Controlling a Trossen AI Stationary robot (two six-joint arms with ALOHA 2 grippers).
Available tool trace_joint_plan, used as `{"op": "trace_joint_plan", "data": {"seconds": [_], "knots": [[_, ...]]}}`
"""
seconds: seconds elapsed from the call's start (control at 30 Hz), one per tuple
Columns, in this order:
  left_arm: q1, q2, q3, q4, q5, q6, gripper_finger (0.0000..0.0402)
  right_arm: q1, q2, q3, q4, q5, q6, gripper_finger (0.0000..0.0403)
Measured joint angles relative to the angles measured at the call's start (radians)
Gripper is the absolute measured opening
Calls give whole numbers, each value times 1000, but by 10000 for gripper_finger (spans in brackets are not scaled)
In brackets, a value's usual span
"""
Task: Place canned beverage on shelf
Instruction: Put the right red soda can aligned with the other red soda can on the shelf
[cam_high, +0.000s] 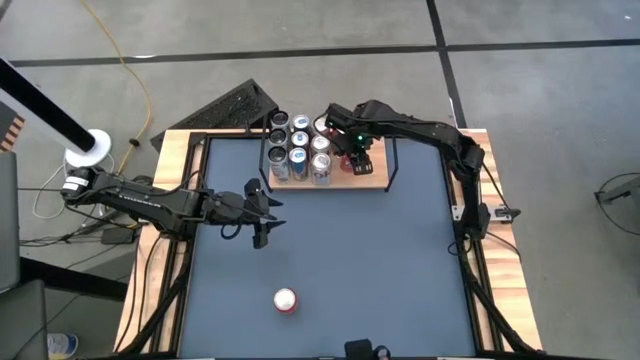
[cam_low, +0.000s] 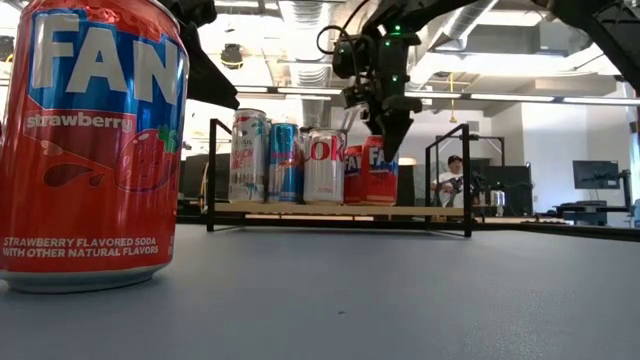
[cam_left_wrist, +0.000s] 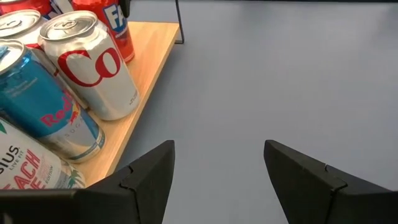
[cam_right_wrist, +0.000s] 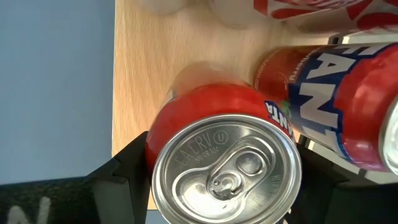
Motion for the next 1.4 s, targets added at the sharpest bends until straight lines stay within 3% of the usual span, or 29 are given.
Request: {"op": "trace_joint_plan", "data": {"seconds": [0.67,0.9,1.4], "knots": [[0,0,0,1,-5,-2,238,16,5,53,-31,-32,4,266],[0,0,0,22,0,-5,238,19,18,55,-15,-37,1,282],[0,0,0,22,1,10,238,33,31,54,13,24,2,286]]}}
